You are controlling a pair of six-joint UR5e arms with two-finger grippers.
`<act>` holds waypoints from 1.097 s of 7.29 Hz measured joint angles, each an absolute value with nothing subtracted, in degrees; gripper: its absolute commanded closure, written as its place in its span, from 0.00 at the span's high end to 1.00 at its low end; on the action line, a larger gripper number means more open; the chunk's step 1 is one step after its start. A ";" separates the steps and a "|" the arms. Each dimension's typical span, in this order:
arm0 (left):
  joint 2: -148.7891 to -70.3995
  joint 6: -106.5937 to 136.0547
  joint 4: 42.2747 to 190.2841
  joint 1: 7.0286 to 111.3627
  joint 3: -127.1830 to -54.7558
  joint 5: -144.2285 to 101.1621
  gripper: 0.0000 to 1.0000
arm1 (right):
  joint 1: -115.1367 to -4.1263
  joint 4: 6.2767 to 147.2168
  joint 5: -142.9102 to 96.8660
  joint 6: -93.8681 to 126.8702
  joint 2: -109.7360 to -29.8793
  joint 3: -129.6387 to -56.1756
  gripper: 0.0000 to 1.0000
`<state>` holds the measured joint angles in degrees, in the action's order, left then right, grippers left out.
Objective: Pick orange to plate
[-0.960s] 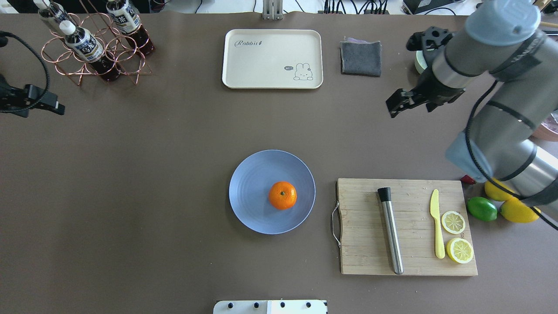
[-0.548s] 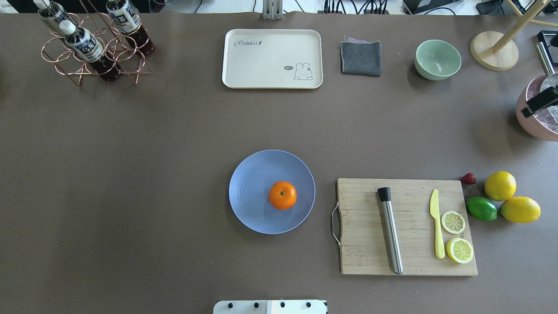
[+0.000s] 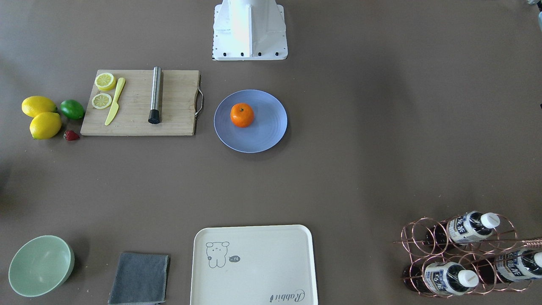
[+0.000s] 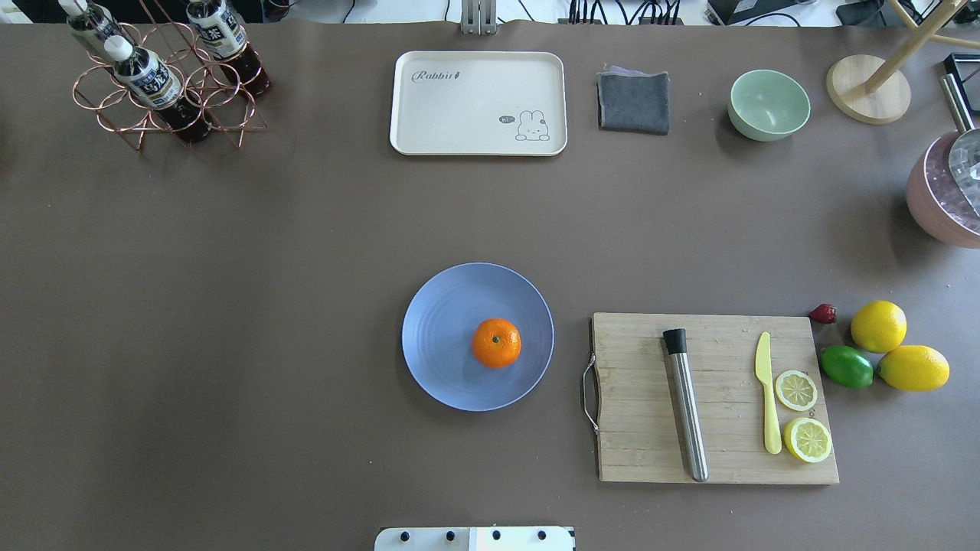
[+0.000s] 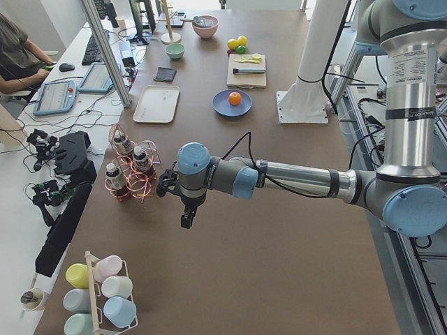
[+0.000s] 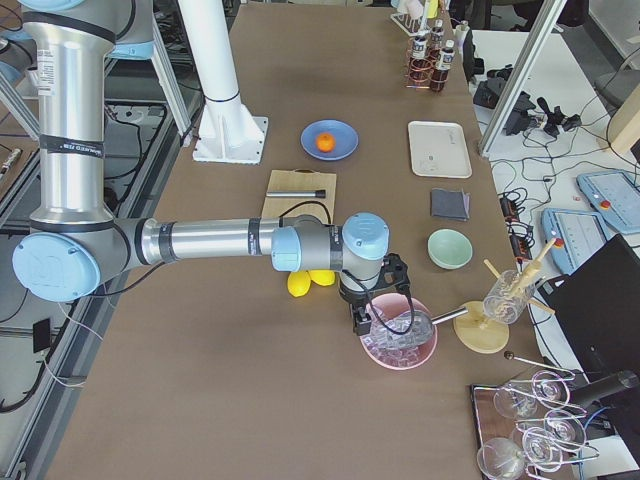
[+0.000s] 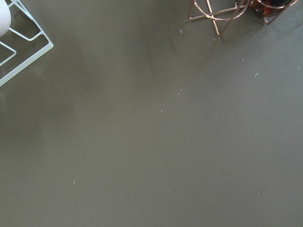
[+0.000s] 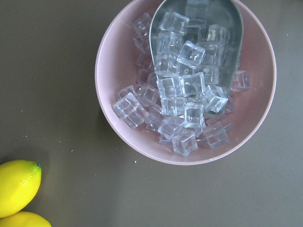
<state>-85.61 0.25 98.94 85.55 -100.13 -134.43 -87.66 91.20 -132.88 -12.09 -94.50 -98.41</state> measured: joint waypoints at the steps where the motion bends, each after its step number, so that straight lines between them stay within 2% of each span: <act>1: -85.33 0.14 99.07 85.65 -100.58 -134.33 0.97 | -88.39 91.04 -132.85 -12.47 -95.08 -98.26 1.00; 8: -85.31 0.18 99.14 85.55 -100.87 -133.80 0.97 | -88.92 90.80 -132.60 -12.68 -95.46 -97.61 1.00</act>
<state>-85.31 0.18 99.14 85.55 -100.87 -133.80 -88.92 90.80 -132.60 -12.68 -95.46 -97.61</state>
